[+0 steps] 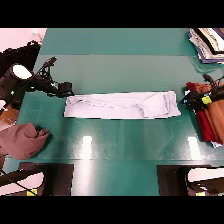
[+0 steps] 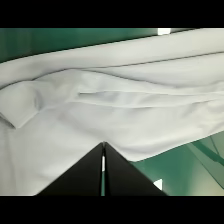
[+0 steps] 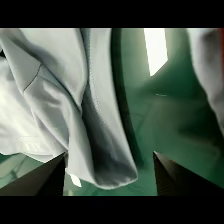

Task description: Fold the shirts.

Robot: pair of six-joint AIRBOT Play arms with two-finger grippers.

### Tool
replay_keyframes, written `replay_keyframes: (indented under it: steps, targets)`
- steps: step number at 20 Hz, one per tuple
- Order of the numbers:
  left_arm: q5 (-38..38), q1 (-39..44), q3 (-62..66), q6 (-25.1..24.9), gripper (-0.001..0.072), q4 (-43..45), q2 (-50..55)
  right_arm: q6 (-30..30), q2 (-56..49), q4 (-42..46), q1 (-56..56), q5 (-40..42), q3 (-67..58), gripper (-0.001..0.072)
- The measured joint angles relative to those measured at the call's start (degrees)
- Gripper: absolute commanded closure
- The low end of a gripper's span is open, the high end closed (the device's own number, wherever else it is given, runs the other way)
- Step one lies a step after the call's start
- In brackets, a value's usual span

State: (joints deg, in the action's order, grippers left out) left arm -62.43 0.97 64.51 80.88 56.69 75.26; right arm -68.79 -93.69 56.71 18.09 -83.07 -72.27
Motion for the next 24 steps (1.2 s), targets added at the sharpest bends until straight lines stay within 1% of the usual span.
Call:
replay_keyframes:
  steps: [4,8,9,10,11,12,13,15,16,19,24]
  targets:
    - [-0.66,0.63,0.0,-0.17,0.0682,-0.9,0.07,4.61,-4.04,-6.67,1.05,-0.52,0.37,0.0134]
    - [0.07,4.74,0.0,-0.17,0.0682,-1.29,0.2,6.45,-7.98,-9.62,-2.21,-2.43,-2.38,0.0136]
    - [0.96,6.01,0.0,0.07,0.0683,-1.31,0.24,6.71,-8.92,-10.01,-3.23,-3.19,-3.15,0.0182]
    - [1.84,7.15,0.0,0.57,0.0683,-1.31,0.26,7.04,-9.68,-10.1,-4.17,-3.91,-3.74,0.0263]
    - [2.82,8.39,0.0,1.22,0.0683,-1.36,0.26,7.5,-10.34,-9.86,-5.09,-4.37,-4.2,0.0307]
    - [3.63,9.53,0.0,1.68,0.0683,-1.36,0.31,7.96,-10.73,-9.75,-5.84,-4.81,-4.52,0.0393]
    - [4.5,10.8,0.0,2.1,0.0683,-1.36,0.31,8.48,-11.04,-9.51,-6.47,-5.16,-4.81,0.0522]
    - [6.45,13.2,0.0,2.99,0.0683,-1.38,0.33,9.05,-11.41,-9.27,-6.86,-5.73,-5.09,0.0678]
    - [7.48,14.34,0.07,3.37,0.0684,-1.44,0.5,9.31,-11.3,-9.73,-6.93,-6.1,-5.22,0.0698]
    - [10.34,17.92,1.27,4.76,0.0683,-1.51,2.99,9.86,-9.38,-10.23,-6.84,-6.64,-5.35,0.0699]
    - [11.52,25.03,8.48,5.88,0.0683,-2.4,13.73,9.09,-1.84,-10.71,-8.68,-6.97,-5.6,0.07]
